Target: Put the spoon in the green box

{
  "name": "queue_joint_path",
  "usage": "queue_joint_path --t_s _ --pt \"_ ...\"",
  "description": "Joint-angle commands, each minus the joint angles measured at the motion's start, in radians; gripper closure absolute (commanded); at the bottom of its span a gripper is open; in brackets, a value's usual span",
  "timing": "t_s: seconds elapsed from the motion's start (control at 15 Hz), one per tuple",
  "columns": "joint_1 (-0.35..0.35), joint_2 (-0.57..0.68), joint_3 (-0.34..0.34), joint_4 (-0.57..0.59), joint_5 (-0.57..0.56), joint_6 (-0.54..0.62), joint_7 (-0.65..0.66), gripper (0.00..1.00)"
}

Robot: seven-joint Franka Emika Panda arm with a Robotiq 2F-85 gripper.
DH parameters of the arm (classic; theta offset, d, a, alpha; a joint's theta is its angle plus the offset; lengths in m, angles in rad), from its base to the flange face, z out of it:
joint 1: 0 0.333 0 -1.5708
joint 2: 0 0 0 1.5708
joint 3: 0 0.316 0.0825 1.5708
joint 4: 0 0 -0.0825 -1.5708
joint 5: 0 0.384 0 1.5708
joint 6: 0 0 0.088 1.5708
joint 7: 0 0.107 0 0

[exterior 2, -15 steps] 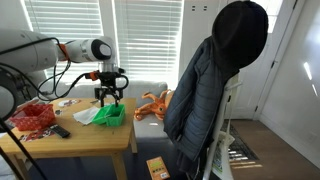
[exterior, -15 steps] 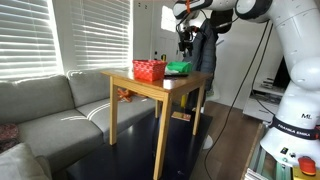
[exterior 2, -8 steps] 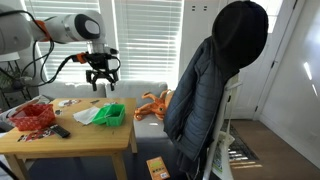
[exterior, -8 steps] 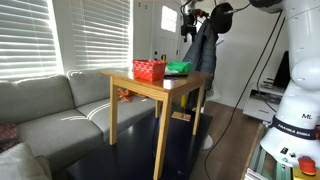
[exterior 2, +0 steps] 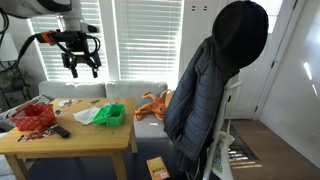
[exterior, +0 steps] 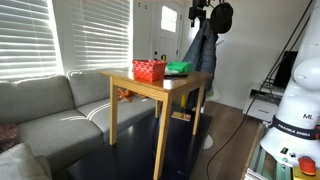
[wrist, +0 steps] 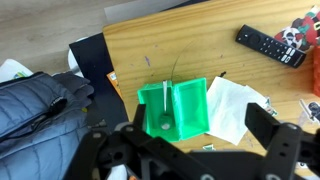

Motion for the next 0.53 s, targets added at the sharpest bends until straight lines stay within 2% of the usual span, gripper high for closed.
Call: queue_joint_path --t_s 0.0,0.47 --pt "-0.003 -0.016 0.002 -0.011 0.000 0.002 -0.001 0.00" --pt "-0.004 0.004 0.003 -0.005 0.000 0.002 -0.001 0.00"
